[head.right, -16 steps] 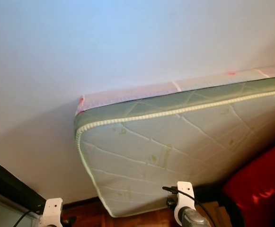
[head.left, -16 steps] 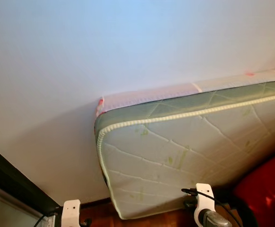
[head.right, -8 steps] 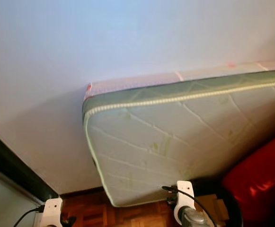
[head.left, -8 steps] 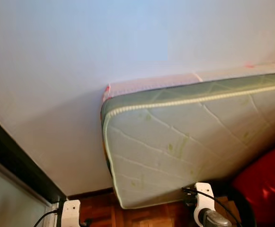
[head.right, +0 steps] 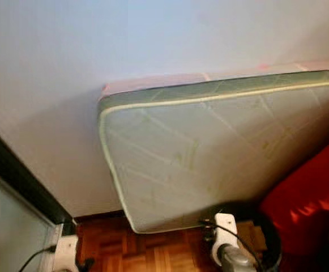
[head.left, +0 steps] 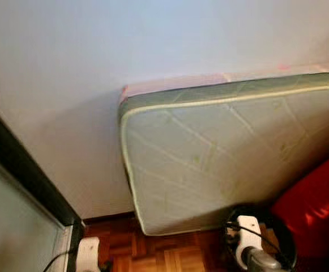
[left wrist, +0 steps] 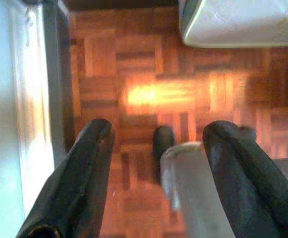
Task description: Clean up the room
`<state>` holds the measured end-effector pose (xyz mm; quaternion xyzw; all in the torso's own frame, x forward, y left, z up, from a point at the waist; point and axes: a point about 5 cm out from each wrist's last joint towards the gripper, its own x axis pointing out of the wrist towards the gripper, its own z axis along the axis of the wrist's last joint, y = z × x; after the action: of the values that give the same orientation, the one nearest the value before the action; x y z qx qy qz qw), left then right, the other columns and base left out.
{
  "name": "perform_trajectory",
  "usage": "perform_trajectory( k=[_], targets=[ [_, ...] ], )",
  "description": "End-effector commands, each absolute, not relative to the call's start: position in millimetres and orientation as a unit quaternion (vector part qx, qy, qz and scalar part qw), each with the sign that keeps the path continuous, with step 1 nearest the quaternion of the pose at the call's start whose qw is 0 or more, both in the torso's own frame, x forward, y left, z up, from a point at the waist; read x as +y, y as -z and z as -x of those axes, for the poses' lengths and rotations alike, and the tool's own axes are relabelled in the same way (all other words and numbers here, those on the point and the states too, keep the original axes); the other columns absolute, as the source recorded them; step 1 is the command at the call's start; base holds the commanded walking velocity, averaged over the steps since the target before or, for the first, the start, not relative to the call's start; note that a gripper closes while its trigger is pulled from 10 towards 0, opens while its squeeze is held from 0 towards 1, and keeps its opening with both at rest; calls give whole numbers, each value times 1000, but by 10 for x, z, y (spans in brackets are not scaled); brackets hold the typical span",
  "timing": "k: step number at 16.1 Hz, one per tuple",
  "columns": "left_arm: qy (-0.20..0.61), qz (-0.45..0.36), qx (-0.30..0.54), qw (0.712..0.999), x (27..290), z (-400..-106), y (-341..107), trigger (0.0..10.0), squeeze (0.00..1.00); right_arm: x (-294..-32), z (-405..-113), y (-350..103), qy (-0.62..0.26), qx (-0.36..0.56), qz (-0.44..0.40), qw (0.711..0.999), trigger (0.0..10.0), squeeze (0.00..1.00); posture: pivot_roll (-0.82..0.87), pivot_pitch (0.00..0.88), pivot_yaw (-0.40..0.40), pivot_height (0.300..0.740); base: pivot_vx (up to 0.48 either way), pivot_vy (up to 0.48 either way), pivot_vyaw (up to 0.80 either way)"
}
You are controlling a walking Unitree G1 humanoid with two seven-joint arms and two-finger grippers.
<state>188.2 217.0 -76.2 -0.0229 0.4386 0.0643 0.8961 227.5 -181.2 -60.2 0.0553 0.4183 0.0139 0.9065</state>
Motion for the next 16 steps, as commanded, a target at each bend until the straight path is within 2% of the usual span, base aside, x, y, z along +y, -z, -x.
perform_trajectory(
  k=[1, 6, 16],
  targets=[
    [-66, 19, 447, 892, 2193, -1843, 779, 10000, 0, -1793, -2236, 629, -14, 424, -58, 904, 10000, 0, 6, 30, 6, 740, -307, 0, 0],
    [-67, 19, 447, 892, 2192, -1844, 780, 10000, 0, -1796, -2238, 627, -14, 423, -59, 904, 10000, 0, 5, 31, 5, 740, -307, 0, 0],
    [-72, 19, 444, 893, 2194, -1846, 777, 10000, 0, -1802, -2233, 632, -14, 429, -55, 902, 10000, 0, 4, 34, 4, 740, 0, 0, -49]
  ],
)
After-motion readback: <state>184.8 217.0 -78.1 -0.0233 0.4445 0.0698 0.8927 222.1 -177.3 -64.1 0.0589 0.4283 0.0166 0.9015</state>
